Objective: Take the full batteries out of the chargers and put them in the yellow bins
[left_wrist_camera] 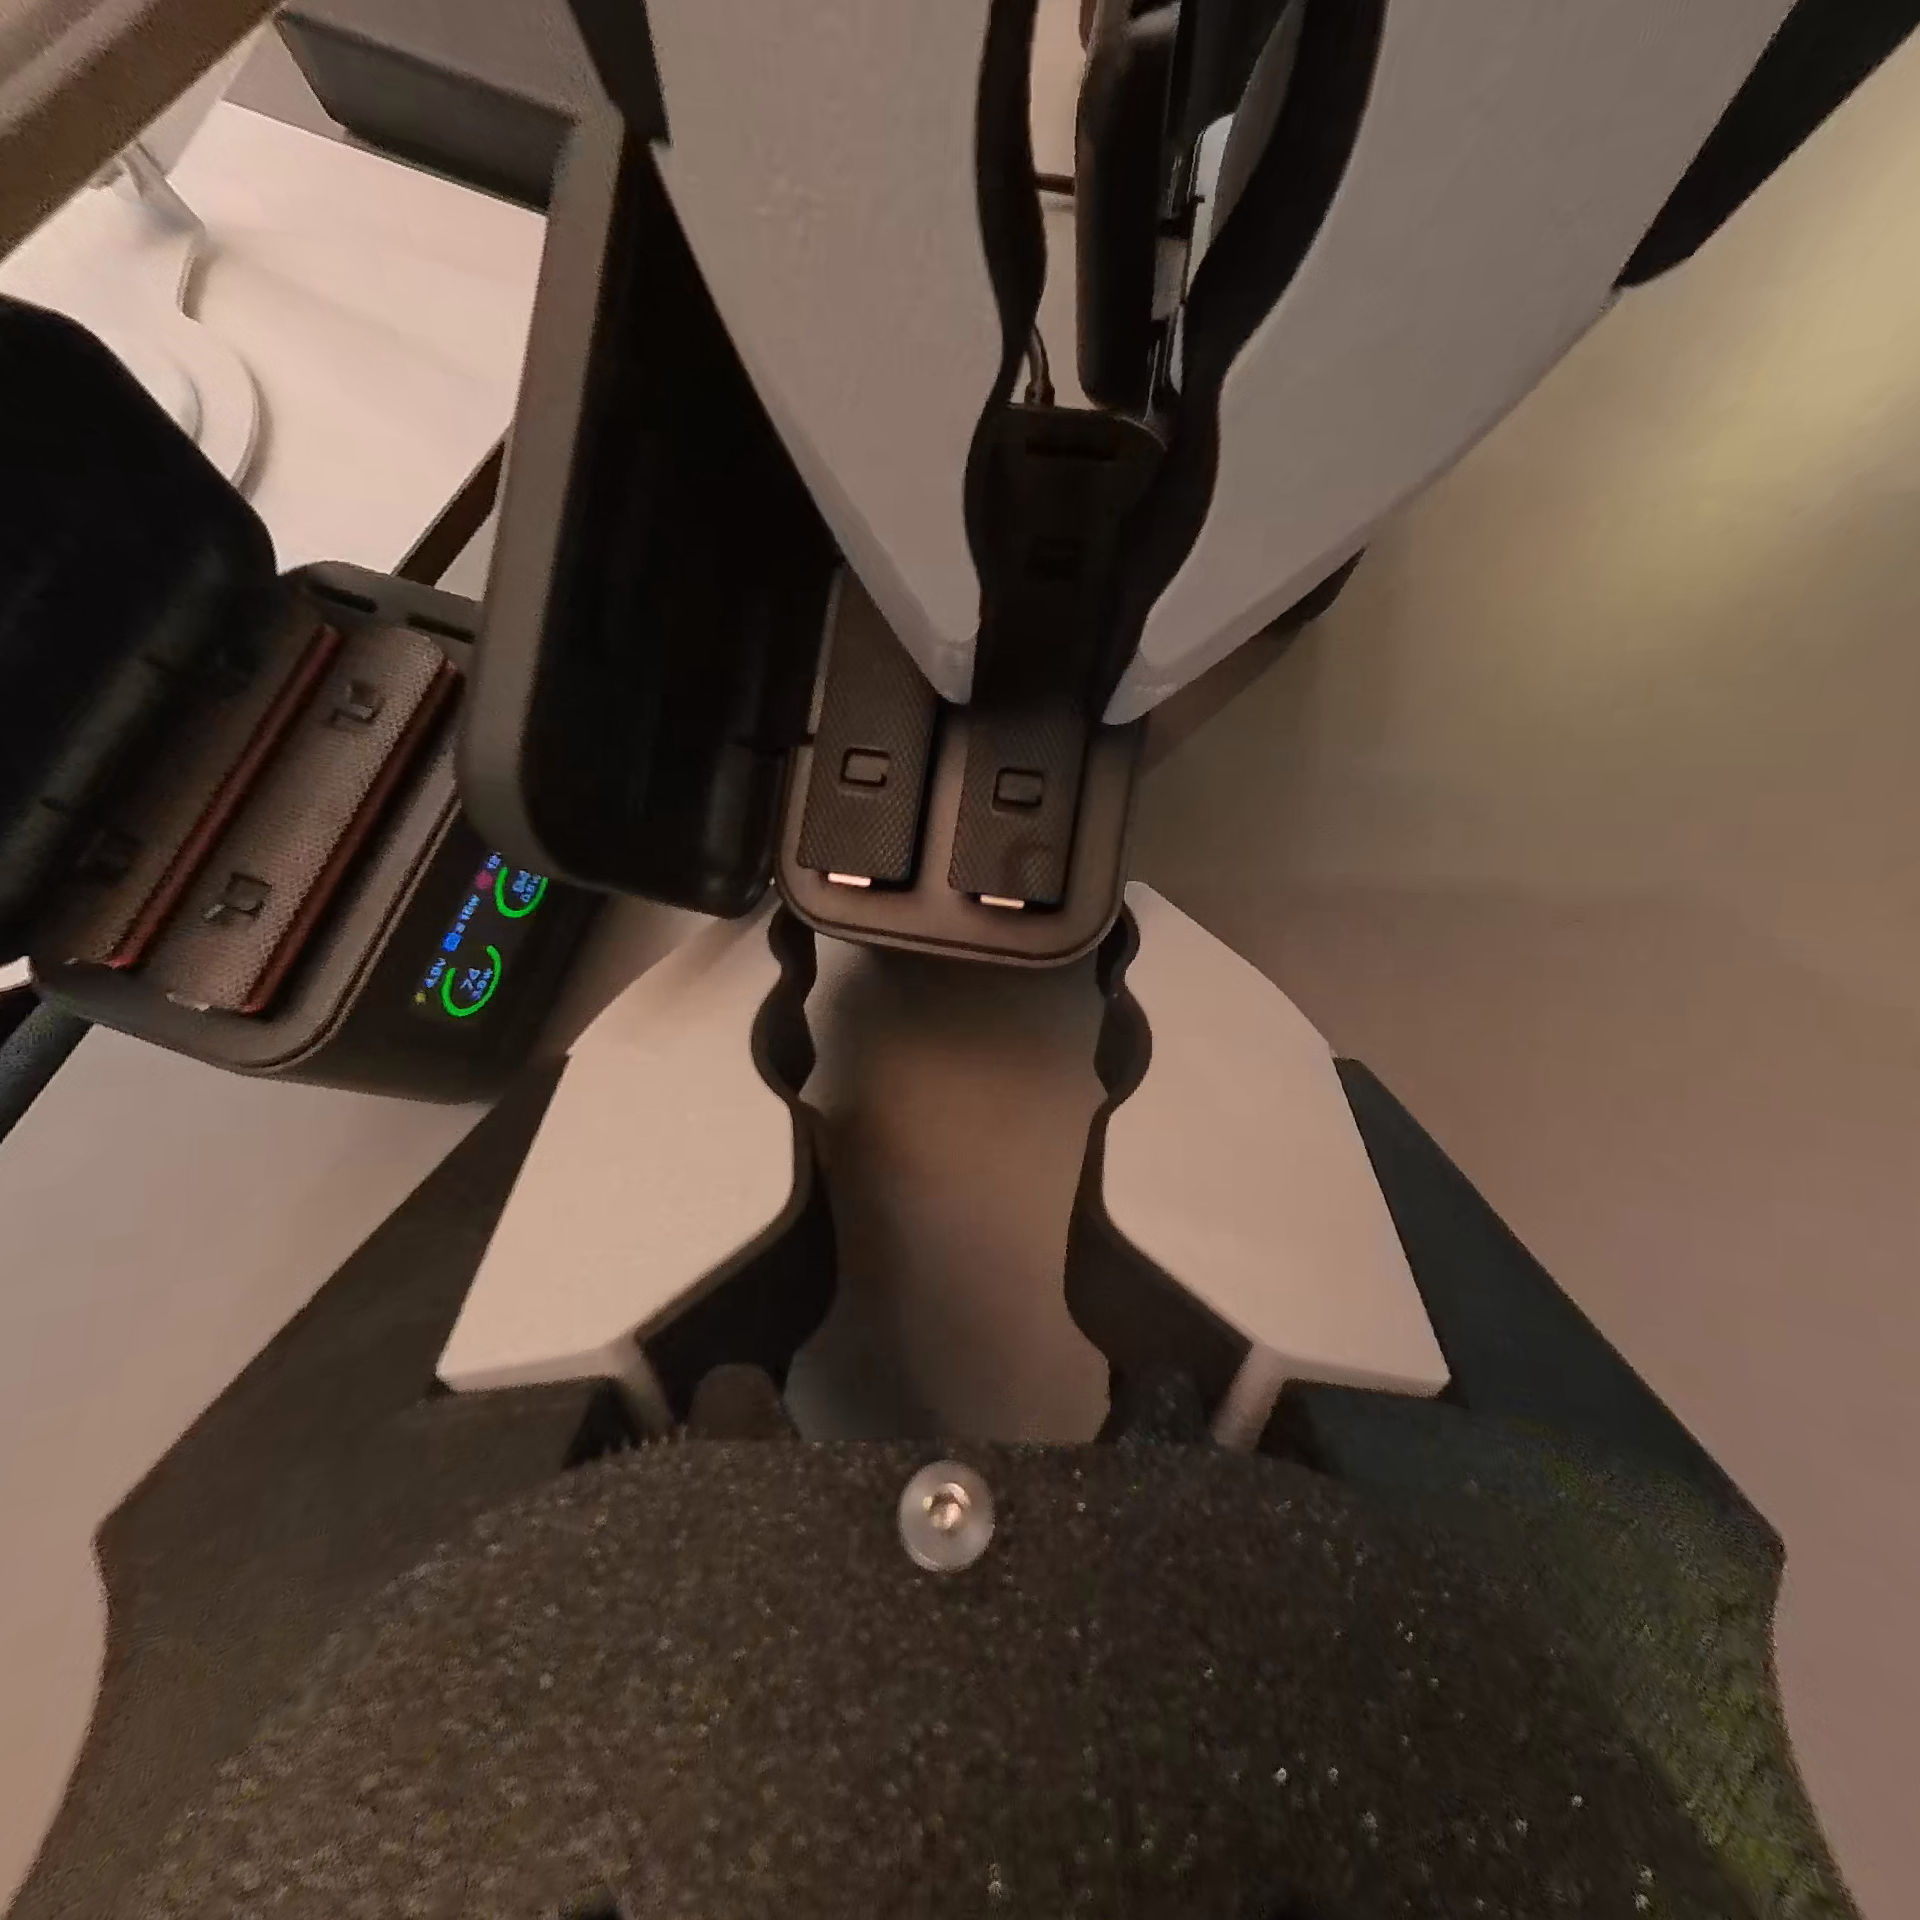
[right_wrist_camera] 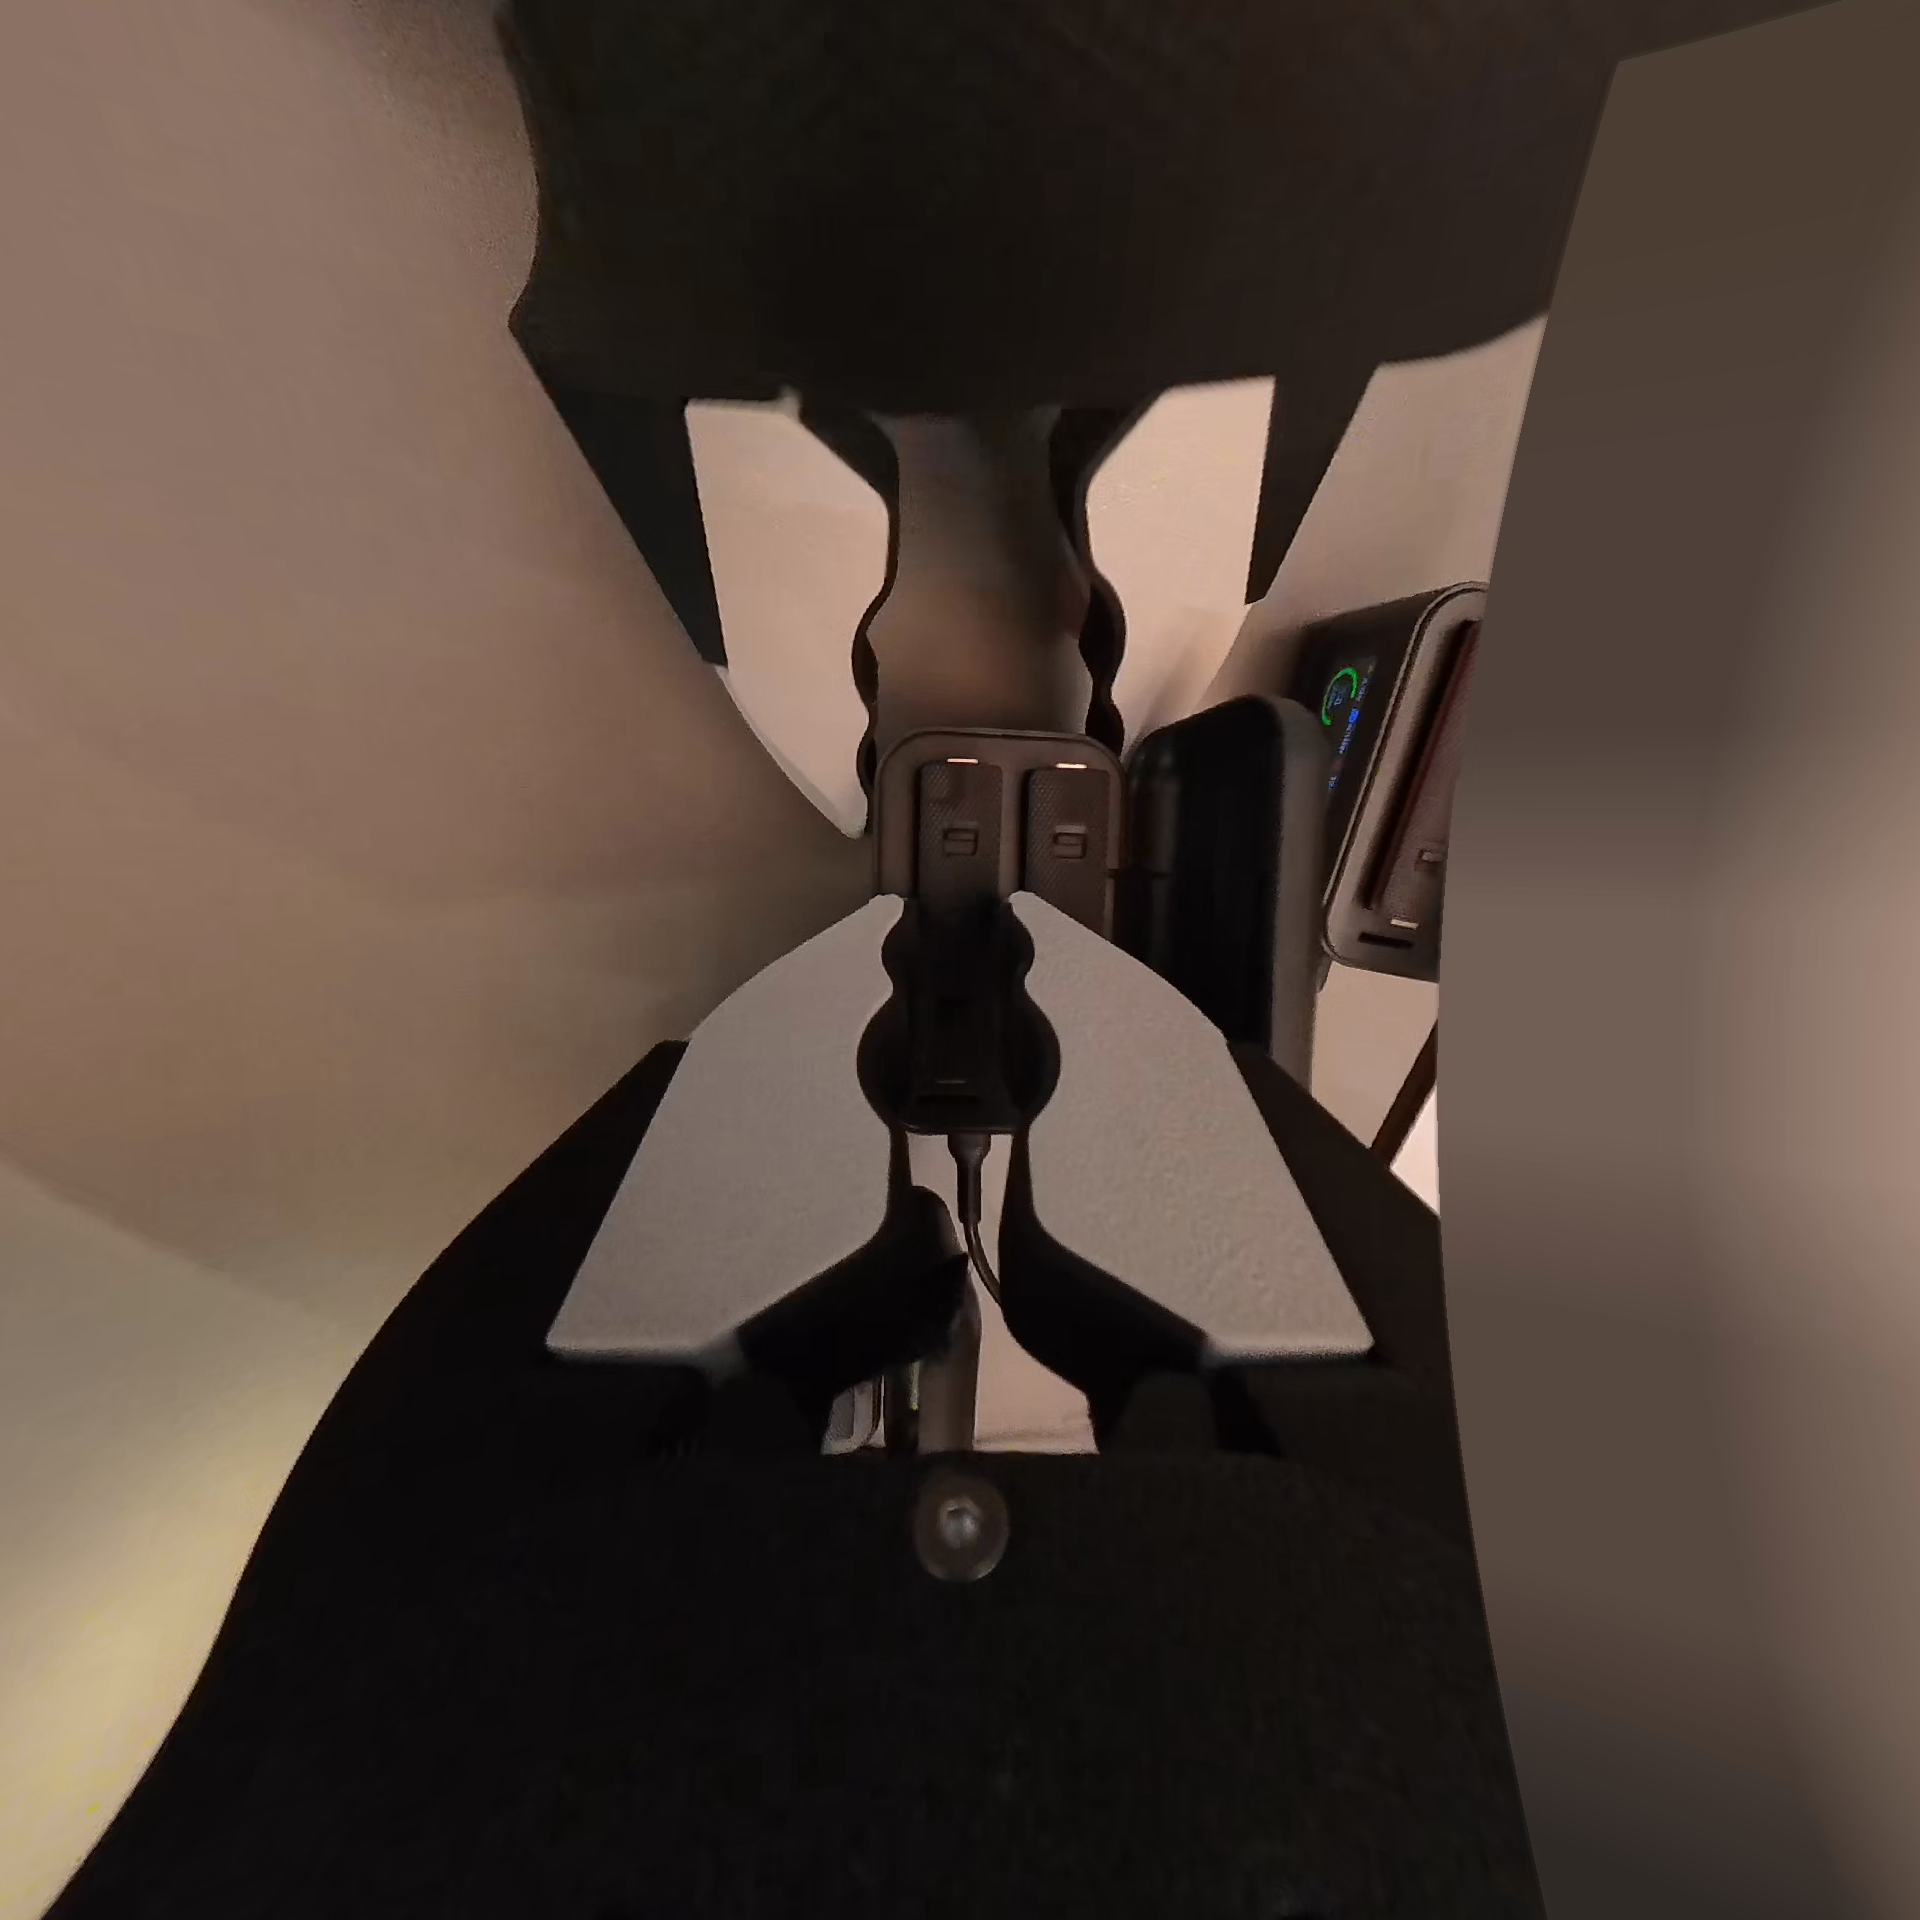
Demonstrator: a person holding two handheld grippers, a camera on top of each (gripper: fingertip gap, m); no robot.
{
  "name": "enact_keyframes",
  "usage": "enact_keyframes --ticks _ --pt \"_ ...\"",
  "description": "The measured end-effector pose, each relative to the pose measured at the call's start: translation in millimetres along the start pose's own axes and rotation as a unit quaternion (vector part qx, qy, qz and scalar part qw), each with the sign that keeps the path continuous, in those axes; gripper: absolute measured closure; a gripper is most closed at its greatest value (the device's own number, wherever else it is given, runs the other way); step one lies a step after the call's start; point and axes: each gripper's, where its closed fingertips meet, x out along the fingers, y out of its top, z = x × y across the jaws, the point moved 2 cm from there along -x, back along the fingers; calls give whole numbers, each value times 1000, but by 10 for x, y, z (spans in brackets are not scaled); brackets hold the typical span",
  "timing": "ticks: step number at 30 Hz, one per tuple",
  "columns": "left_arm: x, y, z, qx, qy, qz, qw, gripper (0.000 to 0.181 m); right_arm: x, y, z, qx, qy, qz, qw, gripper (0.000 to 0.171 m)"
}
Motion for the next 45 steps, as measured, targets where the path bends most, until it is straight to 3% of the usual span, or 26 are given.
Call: enact_keyframes --ticks 5,7,13,20,27,31,38,41,45 --pt "-29 46 14 -6 -8 9 1000 127 -62 9 -7 4 -3 25 1000 158" --pt "23 -69 0 15 3 -27 1000 128 -251 127 40 13 -11 73 997 159" --pt "-37 -63 -49 29 27 -31 999 128 -571 144 -50 -9 -31 52 998 158" --pt "-13 -67 -24 23 13 -25 999 128 -787 -9 -122 14 -61 74 995 158" --pt "-13 -60 -27 22 10 -15 1000 128 -1358 -250 -360 46 -110 105 987 158" --pt "-16 -64 -23 25 12 -15 1000 128 -1824 -713 -584 91 -159 97 978 158" --pt "-16 -67 -11 26 15 -10 1000 127 -2582 -1920 -966 218 -259 49 940 158" --pt "-15 -64 -8 23 17 -6 1000 127 -2723 -2477 -1099 278 -281 23 918 158" --pt "-11 -61 -3 20 20 0 1000 127 -2615 -3190 -1248 345 -283 -16 895 158"
